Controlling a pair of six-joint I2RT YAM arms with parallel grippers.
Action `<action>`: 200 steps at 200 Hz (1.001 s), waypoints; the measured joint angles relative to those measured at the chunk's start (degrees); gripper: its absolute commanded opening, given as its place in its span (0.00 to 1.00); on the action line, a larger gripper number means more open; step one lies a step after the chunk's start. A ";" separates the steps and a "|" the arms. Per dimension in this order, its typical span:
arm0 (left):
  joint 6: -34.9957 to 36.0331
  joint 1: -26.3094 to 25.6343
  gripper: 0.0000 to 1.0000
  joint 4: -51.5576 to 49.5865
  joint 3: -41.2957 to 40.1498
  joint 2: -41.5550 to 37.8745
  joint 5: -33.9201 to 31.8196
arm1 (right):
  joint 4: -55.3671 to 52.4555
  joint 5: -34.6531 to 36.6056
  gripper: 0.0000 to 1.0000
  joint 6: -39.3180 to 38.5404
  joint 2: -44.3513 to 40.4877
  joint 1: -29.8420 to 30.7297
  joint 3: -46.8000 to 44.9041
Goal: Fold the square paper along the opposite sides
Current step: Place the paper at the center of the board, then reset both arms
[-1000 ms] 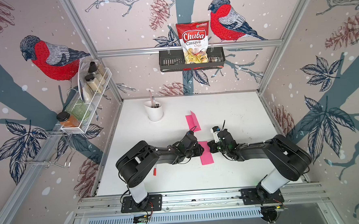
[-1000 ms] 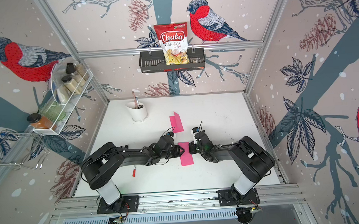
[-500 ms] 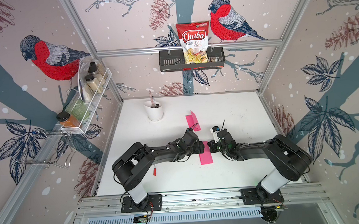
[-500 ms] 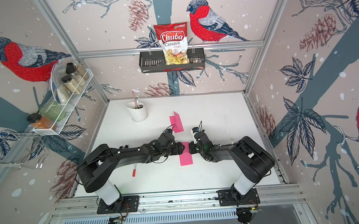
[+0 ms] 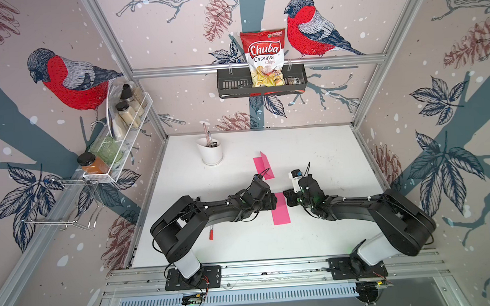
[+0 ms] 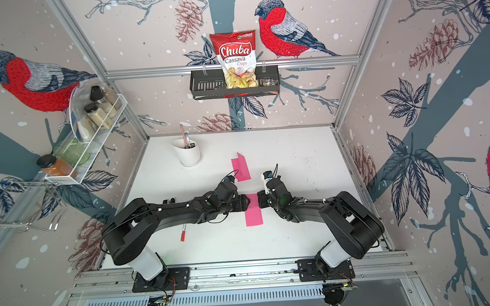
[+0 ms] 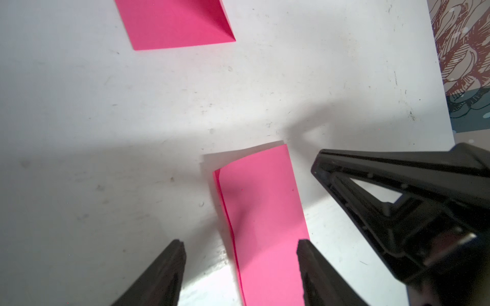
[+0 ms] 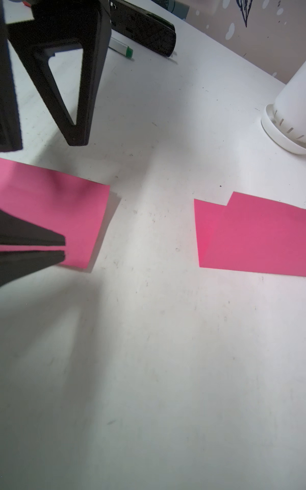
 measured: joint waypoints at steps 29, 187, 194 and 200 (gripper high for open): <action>2.43 -0.17 0.72 0.76 -0.81 -4.31 -2.62 | 0.17 4.00 0.37 -0.02 -5.40 0.00 -1.20; 43.01 24.74 0.96 26.01 -27.78 -34.53 -36.83 | 36.13 28.46 0.88 -24.72 -20.76 -27.54 -23.85; 43.08 26.01 0.96 26.58 -28.15 -32.85 -35.85 | 38.53 27.76 0.89 -24.68 -18.38 -28.59 -24.17; 43.50 26.82 0.96 27.87 -28.48 -31.19 -34.67 | 40.52 27.39 0.89 -24.68 -16.39 -29.18 -24.46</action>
